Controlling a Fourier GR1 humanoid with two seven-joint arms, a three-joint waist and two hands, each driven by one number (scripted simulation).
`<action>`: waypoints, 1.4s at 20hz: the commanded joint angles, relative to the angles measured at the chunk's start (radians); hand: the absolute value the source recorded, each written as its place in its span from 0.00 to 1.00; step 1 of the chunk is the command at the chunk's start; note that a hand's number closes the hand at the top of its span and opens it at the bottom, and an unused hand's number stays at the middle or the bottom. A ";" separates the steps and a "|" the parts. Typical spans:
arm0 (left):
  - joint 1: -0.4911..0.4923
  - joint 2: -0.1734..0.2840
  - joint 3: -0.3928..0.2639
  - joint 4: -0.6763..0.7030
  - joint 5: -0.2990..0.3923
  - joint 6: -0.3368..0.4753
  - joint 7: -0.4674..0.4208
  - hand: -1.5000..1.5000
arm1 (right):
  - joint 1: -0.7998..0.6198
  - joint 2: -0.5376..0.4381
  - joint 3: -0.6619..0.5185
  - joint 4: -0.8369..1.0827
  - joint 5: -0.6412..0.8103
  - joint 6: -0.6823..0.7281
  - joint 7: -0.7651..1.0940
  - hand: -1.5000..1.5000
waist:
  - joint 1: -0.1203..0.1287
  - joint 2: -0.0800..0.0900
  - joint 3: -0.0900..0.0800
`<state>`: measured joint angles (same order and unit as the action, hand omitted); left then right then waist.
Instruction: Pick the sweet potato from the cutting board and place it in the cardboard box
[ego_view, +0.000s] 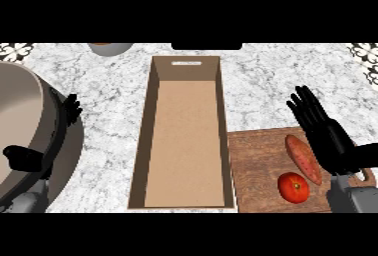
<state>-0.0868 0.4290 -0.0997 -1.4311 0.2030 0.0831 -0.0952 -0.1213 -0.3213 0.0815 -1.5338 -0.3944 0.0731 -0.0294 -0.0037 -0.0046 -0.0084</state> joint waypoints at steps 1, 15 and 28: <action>0.021 -0.014 0.020 0.040 -0.051 -0.007 -0.036 0.50 | -0.059 0.006 -0.039 0.007 -0.007 0.039 0.000 0.00 | 0.005 0.005 0.008; 0.093 -0.140 0.081 -0.054 -0.271 0.019 0.134 0.50 | -0.148 -0.144 -0.178 0.325 0.120 0.149 -0.327 0.00 | 0.014 0.007 0.010; 0.096 -0.212 0.195 -0.106 -0.371 -0.119 0.151 0.50 | -0.221 -0.605 0.100 0.239 0.545 0.443 -0.219 0.00 | 0.034 0.005 0.005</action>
<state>-0.0219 0.2526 0.0832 -1.5459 -0.1566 -0.1173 0.0428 -0.3259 -0.8331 0.0839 -1.2564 0.0467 0.4225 -0.2951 0.0217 -0.0017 0.0037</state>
